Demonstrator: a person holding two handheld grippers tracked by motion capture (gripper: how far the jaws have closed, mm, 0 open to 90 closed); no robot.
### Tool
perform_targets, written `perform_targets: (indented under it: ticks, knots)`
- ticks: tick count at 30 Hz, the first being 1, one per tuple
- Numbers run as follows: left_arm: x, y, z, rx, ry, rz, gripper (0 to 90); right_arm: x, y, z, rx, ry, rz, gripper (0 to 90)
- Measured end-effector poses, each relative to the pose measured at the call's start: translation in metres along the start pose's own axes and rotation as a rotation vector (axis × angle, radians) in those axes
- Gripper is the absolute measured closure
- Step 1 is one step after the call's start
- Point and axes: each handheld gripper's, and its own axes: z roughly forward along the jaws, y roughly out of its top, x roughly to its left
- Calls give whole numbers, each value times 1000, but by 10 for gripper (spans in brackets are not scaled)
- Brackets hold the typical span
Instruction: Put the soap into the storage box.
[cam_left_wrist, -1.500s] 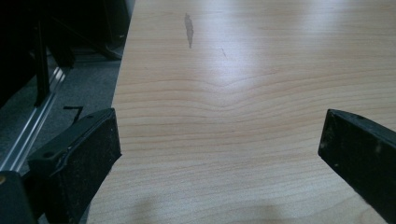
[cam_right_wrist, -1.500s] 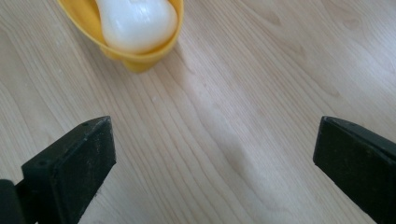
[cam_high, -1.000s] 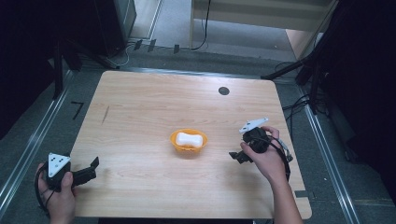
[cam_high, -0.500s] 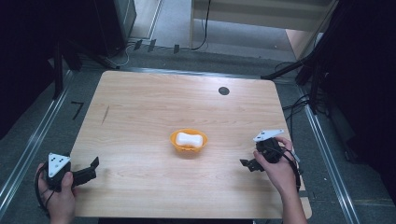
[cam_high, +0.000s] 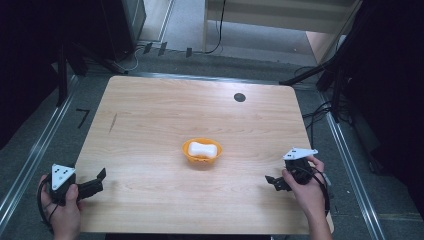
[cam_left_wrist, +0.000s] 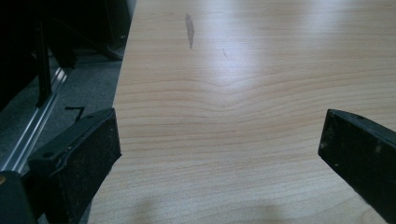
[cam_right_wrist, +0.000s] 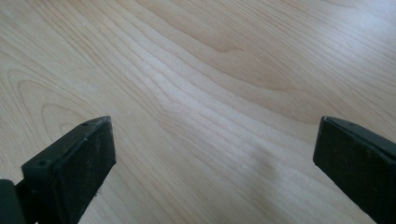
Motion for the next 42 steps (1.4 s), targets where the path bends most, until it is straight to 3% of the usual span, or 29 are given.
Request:
perform_targets:
  ticks: [23, 42]
  knots:
    - [0, 0, 0, 0, 2, 2, 0, -19, -58, -30, -90, -34, 151, 0]
    - [0, 0, 0, -1, 4, 0, 0, -30, -96, -52, -151, -86, 224, 0]
